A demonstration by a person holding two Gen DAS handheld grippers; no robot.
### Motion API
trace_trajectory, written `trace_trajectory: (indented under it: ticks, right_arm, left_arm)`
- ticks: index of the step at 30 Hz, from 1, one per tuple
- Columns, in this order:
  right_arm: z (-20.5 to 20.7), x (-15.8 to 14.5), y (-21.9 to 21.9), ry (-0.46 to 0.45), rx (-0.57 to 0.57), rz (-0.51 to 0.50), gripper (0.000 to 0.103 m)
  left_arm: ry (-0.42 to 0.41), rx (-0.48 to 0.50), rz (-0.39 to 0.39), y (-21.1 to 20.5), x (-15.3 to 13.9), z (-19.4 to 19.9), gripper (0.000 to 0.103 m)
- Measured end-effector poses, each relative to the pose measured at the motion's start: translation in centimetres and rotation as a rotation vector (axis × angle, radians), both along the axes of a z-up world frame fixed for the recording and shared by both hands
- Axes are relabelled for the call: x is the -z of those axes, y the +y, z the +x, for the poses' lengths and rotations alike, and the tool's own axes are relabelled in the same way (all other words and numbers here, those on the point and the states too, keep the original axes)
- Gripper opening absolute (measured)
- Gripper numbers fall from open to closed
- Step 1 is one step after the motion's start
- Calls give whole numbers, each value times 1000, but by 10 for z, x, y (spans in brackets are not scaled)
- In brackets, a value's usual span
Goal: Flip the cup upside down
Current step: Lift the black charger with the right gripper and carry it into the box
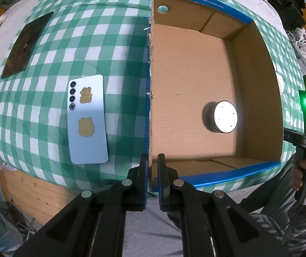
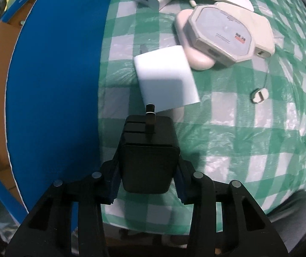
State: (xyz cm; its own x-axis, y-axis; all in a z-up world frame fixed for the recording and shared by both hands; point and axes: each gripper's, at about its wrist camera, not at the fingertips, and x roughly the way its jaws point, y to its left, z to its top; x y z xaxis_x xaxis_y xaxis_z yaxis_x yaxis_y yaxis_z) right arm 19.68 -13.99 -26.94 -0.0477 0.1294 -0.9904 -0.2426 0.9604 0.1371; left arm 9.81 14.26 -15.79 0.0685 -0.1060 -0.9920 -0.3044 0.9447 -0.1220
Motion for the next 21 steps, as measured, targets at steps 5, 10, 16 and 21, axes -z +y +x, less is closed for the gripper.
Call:
trace_trajectory:
  ticks: [5,10,16,21]
  right_arm:
    - [-3,-9,-15,-6,-14,6,41]
    - [-3,-31,-24,-36,-37,10,41]
    - [6,-66,-28,-70,-68,19,41]
    - [10,-92,-26,-99,-93,36,41]
  left_arm:
    - [1,3,0,0,0,0,6]
    - [1,7,4,-1,1,1,6]
    - [2,8,5,-1,1,0,6]
    - [2,5,3,0,2,0,6]
